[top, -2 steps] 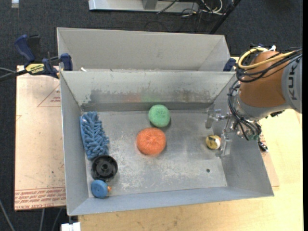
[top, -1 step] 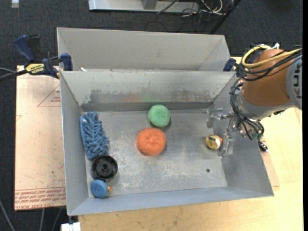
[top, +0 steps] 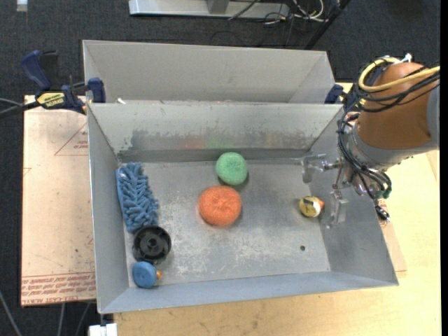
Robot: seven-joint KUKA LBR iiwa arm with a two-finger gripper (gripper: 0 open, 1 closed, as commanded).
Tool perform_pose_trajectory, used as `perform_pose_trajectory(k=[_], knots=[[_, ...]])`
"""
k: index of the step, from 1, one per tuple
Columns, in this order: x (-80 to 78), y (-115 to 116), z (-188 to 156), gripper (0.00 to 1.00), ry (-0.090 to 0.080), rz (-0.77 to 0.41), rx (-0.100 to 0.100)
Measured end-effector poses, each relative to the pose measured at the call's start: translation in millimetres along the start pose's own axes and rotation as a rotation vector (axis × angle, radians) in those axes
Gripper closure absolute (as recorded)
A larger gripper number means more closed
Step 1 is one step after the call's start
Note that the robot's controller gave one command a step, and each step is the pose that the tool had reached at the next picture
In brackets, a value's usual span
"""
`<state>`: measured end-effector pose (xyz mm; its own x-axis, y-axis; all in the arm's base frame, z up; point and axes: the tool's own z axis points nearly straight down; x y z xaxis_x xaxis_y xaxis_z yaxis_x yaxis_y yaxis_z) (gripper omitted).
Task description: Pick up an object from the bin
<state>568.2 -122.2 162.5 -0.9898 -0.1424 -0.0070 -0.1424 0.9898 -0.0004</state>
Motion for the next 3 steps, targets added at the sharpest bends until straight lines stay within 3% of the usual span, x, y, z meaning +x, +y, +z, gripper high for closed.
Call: perform_pose_trajectory(k=[1,2,3], knots=[[5.8,-9,16,0.0,-0.007,-0.088,0.001],[13.2,-24,62,1.0,-0.002,0.028,-0.001],[13.2,-23,62,1.0,-0.002,0.027,-0.001]])
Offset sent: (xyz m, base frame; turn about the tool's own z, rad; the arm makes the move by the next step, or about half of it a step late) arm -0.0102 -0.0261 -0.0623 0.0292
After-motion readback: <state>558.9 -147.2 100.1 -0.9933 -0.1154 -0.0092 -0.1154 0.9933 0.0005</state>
